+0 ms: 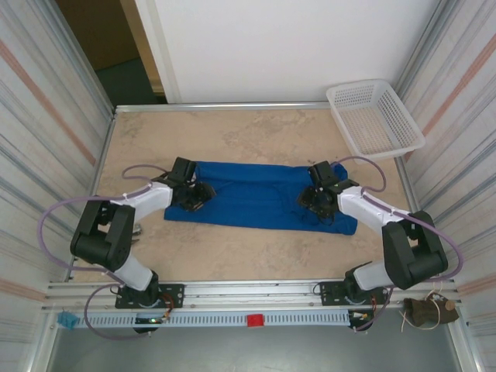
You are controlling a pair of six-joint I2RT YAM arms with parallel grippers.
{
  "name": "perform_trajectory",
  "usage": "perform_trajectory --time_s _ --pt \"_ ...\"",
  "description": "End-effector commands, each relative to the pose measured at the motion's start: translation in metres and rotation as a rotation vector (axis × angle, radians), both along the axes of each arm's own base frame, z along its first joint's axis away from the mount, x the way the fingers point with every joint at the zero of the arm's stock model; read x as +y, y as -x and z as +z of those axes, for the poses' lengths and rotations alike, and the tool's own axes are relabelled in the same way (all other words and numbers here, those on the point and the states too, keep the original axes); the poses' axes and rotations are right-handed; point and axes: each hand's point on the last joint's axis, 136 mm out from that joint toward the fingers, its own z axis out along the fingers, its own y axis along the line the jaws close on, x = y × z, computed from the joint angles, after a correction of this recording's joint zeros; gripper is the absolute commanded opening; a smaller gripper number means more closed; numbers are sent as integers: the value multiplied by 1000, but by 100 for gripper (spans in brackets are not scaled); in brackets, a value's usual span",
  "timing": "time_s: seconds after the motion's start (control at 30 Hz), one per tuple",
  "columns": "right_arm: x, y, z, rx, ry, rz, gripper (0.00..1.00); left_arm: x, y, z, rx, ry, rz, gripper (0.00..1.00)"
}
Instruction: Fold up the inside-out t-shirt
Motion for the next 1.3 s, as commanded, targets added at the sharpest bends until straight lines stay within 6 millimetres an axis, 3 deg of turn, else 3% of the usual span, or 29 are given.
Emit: perform_trajectory --time_s 0.0,0.1,0.23,0.33,0.4,0.53,0.67,0.77,0.97,1.07,1.27 --pt "-20 13 -9 20 51 -100 56 4 -9 -13 17 -25 51 48" --pt "-33 30 -18 48 57 -154 57 12 -17 -20 40 -75 46 48" --pt "-33 45 -18 39 -11 -201 57 31 -36 -18 26 -132 43 48" --pt "-27 40 8 -30 -65 -187 57 48 -55 2 -41 -211 9 48" --pt "-31 30 39 -106 -42 -158 58 53 -66 27 -111 -240 -34 49" --pt "-29 6 86 -195 -43 -63 58 33 -67 78 -217 -181 -134 50" --pt "-27 4 95 -151 51 18 57 -5 -44 104 -275 -90 -201 52" --pt "-22 13 78 -118 24 5 56 -15 -37 95 -290 -38 -167 54" --pt "-10 33 39 -56 -83 -41 48 -4 -39 34 -147 -19 -116 55" --pt "-2 42 23 -18 -118 -41 48 1 -37 13 -101 -9 -93 55" --pt "9 54 8 15 -106 -23 45 5 -30 -7 -61 -22 -83 54"
